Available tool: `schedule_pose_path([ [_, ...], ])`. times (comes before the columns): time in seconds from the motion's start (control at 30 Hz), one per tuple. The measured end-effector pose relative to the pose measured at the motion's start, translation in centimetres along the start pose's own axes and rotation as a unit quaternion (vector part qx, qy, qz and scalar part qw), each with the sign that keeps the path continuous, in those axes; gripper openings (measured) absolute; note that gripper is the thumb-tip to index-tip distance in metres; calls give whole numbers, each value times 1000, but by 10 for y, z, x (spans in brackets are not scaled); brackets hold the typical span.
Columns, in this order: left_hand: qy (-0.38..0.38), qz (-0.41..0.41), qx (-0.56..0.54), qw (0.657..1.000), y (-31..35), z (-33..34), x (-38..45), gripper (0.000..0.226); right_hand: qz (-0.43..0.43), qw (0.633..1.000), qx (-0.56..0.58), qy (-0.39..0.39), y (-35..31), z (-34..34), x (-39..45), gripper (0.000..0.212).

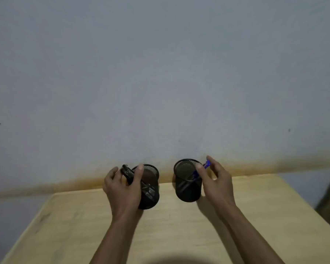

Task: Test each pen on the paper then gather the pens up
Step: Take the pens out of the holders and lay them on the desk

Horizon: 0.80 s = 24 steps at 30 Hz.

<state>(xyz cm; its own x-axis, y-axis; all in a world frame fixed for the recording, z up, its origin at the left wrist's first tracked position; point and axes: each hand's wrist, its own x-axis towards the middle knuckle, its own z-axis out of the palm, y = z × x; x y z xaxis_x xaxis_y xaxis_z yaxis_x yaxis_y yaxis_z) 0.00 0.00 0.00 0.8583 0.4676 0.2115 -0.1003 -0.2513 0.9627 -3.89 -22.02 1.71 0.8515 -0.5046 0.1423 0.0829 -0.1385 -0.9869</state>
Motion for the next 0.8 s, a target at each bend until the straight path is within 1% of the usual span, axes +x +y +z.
schedule_pose_path([
  [0.1,30,36,-42,998,6,8,-4,59,-35,999,30,-8,2,10,-1,38],
  [0.2,18,49,-53,997,5,14,-7,36,-42,998,34,-23,4,19,-8,27],
  [0.23,11,42,-58,997,5,16,-8,32,-45,998,29,-25,4,21,-9,26],
  [0.27,0,29,-59,998,4,19,-9,37,-46,998,25,-26,4,22,-9,28],
  [0.3,-11,0,-65,998,8,21,-12,46,-48,998,22,-27,5,24,-10,32],
  [0.37,-16,-45,-75,996,11,23,-17,57,-56,998,13,-28,10,27,-11,45],
  [0.43,0,-62,-61,996,14,25,-21,52,-74,997,-11,-23,17,29,-8,65],
  [0.53,1,-90,-32,995,19,25,-23,44,-93,994,-56,-14,25,30,2,72],
  [0.6,0,-101,-27,994,25,23,-23,42,-86,995,-49,-19,24,28,7,77],
  [0.63,3,-99,-30,995,29,21,-22,42,-81,996,-32,-24,20,27,8,76],
  [0.7,4,-90,-46,995,35,15,-22,41,-72,997,7,-25,5,24,8,66],
  [0.77,6,-75,-65,995,42,9,-22,39,-58,997,42,0,-17,19,6,51],
  [0.8,5,-53,-89,995,46,5,-22,36,-51,996,64,20,-29,16,4,48],
])
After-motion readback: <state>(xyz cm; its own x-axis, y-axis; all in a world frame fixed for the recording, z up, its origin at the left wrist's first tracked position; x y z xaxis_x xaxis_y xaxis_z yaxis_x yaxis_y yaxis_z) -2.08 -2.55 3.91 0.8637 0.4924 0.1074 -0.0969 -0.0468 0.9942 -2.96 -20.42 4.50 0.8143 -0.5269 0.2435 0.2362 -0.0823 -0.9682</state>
